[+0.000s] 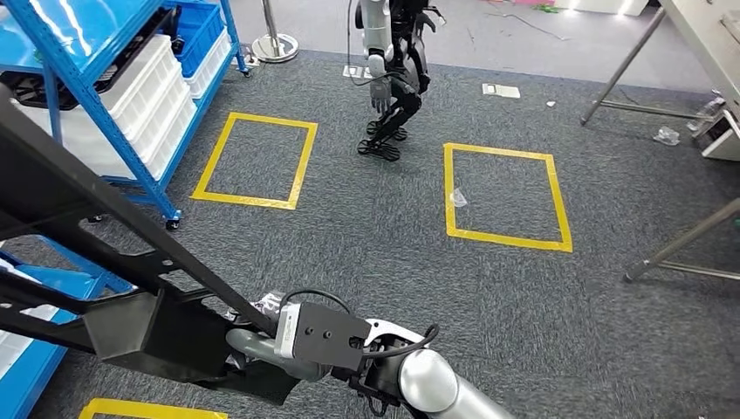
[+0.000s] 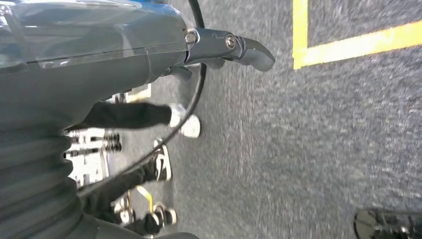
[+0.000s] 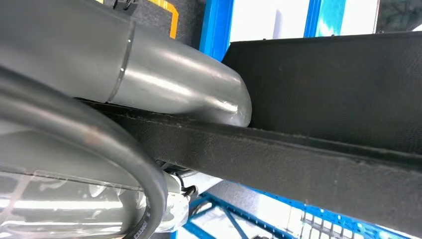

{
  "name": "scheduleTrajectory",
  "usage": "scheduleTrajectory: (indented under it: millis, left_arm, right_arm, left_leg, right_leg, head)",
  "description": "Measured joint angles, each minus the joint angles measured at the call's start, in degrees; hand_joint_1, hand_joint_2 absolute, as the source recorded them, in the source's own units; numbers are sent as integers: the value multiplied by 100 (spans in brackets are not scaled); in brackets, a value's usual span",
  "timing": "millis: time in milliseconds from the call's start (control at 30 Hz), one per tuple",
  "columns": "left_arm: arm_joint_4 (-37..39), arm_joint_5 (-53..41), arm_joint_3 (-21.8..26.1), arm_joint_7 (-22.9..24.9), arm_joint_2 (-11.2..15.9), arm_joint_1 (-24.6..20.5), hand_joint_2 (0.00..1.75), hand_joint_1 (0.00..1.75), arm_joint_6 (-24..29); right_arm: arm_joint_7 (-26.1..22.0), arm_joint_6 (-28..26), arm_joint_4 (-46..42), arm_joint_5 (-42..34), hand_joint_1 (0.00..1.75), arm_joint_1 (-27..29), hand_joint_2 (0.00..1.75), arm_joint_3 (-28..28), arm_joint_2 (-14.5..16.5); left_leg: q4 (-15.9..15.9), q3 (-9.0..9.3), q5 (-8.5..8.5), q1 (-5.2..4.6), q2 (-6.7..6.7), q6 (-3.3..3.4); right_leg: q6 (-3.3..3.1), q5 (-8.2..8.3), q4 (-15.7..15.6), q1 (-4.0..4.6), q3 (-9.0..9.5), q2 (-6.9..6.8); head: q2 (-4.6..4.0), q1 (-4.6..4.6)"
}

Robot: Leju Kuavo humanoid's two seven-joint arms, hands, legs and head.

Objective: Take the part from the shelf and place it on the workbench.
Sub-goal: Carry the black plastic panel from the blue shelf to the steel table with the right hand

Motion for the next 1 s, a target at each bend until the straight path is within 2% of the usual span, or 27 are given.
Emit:
scheduleTrajectory:
  millis: [67, 100, 133, 167, 200, 233, 267, 300, 333, 400, 467, 533, 567, 600, 633, 667, 700, 767, 800, 833, 900, 967, 1000]
  left_arm:
    - [-1, 1, 2, -2, 12, 5, 175, 0, -20]
    - [-1, 0, 2, -2, 14, 5, 175, 0, -23]
    - [-1, -1, 2, -2, 15, 3, 175, 0, -25]
    - [-1, -1, 1, -2, 15, 1, 175, 0, -23]
    - [-1, -3, 1, -2, 15, -1, 175, 0, -21]
    - [-1, -4, -1, -2, 15, -4, 175, 0, -16]
    - [-1, -6, -1, -2, 15, -5, 175, 0, -11]
    - [0, -8, -2, -2, 15, -5, 175, 0, -5]
    - [1, -9, -2, -2, 13, -6, 175, 0, 1]
    - [2, -11, -3, 0, 8, -15, 175, 0, 13]
    - [2, -12, -4, -2, 4, -25, 175, 0, 37]
    - [3, -13, -4, -7, 4, -17, 175, 0, 58]
    - [3, -13, -4, -7, 4, -10, 175, 0, 62]
    - [4, -13, -3, -3, 4, -4, 175, 0, 65]
    - [4, -13, -2, 1, 4, -2, 175, 0, 70]
    - [4, -13, -1, 4, 4, -3, 175, 0, 77]
    - [4, -13, 0, 4, 4, -5, 175, 0, 84]
    - [4, -14, -1, -12, 4, -7, 175, 0, 94]
    - [4, -16, -1, -32, 4, -7, 175, 0, 96]
    - [4, -18, -2, -49, 4, -8, 175, 0, 97]
    - [4, -20, -2, -61, -4, -13, 175, 0, 97]
    - [3, -23, -1, -44, -15, -13, 175, 0, 104]
    - [2, -25, -1, -39, -20, -12, 175, 0, 108]
  right_arm:
    - [1, 0, 5, 8, 175, -11, 0, 11, 8]
    - [1, 0, 11, 11, 175, -11, 0, 15, 8]
    - [2, 0, 16, 16, 175, -12, 0, 19, 8]
    - [2, 0, 20, 23, 175, -15, 0, 22, 7]
    - [2, 0, 21, 31, 175, -24, 0, 26, 7]
    - [2, -1, 21, 37, 175, -41, 0, 32, 8]
    - [1, -1, 22, 41, 175, -61, 0, 38, 10]
    - [1, -2, 22, 44, 175, -78, 0, 43, 11]
    - [0, -2, 23, 46, 175, -88, 0, 48, 13]
    - [-1, -2, 23, 48, 175, -90, 0, 54, 10]
    - [-3, -1, 23, 46, 175, -105, 0, 63, 13]
    - [-4, 1, 26, 43, 175, -125, 0, 74, 25]
    - [-4, 2, 32, 42, 175, -128, 0, 80, 31]
    - [-4, 3, 42, 42, 175, -129, 0, 84, 33]
    - [-3, 4, 55, 42, 175, -128, 0, 87, 34]
    - [-3, 4, 65, 42, 175, -129, 0, 89, 35]
    - [-3, 4, 71, 42, 175, -131, 0, 90, 37]
    - [-3, 4, 75, 42, 175, -143, 0, 90, 41]
    - [-4, 4, 76, 42, 175, -148, 0, 91, 43]
    - [-4, 4, 80, 42, 175, -152, 0, 93, 45]
    - [-5, 4, 86, 41, 175, -152, 0, 100, 44]
    - [-9, 3, 90, 42, 175, -157, 0, 109, 40]
    - [-13, 0, 90, 42, 175, -159, 0, 112, 38]
  left_leg:
    - [1, 3, -15, -19, 127, 25]
    - [2, 8, -23, -23, 189, 28]
    - [2, 17, -33, -25, 248, 28]
    - [2, 34, -47, -25, 302, 23]
    - [2, 55, -64, -25, 349, 10]
    - [6, 71, -84, -40, 390, -11]
    - [6, 81, -98, -52, 429, -36]
    - [4, 88, -109, -66, 468, -66]
    - [-3, 95, -115, -77, 512, -94]
    - [-7, 129, -147, -62, 563, -157]
    - [248, 45, -329, -40, 421, -195]
    - [960, -291, -671, -35, 218, -201]
    - [1341, -486, -805, -37, 173, -203]
    - [1583, -623, -845, -38, 151, -202]
    - [1608, -662, -770, -37, 141, -199]
    - [1401, -591, -595, -32, 129, -194]
    - [1017, -434, -361, -22, 84, -190]
    - [310, -137, -64, -1, -96, -183]
    - [122, -59, -14, 5, -166, -178]
    - [70, -38, -27, -4, -195, -166]
    - [38, -26, -6, -14, -120, -112]
    - [-3, -8, 17, -9, -25, -39]
    - [-18, -1, 22, -7, 33, -12]
  right_leg:
    - [18, -276, 735, -32, -386, -101]
    - [24, -288, 907, -43, -486, -122]
    - [28, -201, 870, -50, -479, -140]
    - [27, -25, 605, -54, -351, -172]
    - [21, 175, 206, -53, -149, -246]
    - [13, 309, -176, -24, 48, -361]
    - [1, 385, -460, 4, 191, -459]
    - [-10, 394, -603, 36, 255, -525]
    - [-23, 369, -635, 67, 260, -533]
    - [-75, 382, -672, 59, 267, -429]
    - [-152, 396, -712, 30, 306, -338]
    - [-207, 393, -721, 24, 331, -245]
    - [-222, 391, -720, 30, 337, -190]
    - [-227, 389, -719, 36, 344, -126]
    - [-229, 388, -716, 40, 353, -60]
    - [-227, 386, -713, 39, 366, 4]
    - [-220, 380, -707, 38, 379, 66]
    - [-189, 367, -684, 54, 379, 169]
    - [-169, 365, -675, 58, 369, 208]
    - [-148, 369, -673, 60, 356, 243]
    - [-93, 370, -672, 35, 337, 286]
    - [-43, 235, -470, 28, 230, 164]
    - [-30, 86, -196, 20, 94, 65]
  head:
    - [0, 8]
    - [0, 8]
    - [0, 8]
    - [0, 8]
    - [0, 9]
    - [0, 8]
    - [1, 8]
    - [1, 7]
    - [1, 6]
    - [1, 4]
    - [1, -6]
    - [0, -21]
    - [0, -27]
    - [0, -28]
    - [0, -28]
    - [0, -28]
    - [0, -28]
    - [0, -32]
    - [0, -33]
    - [0, -35]
    - [0, -35]
    - [0, -13]
    - [0, -2]
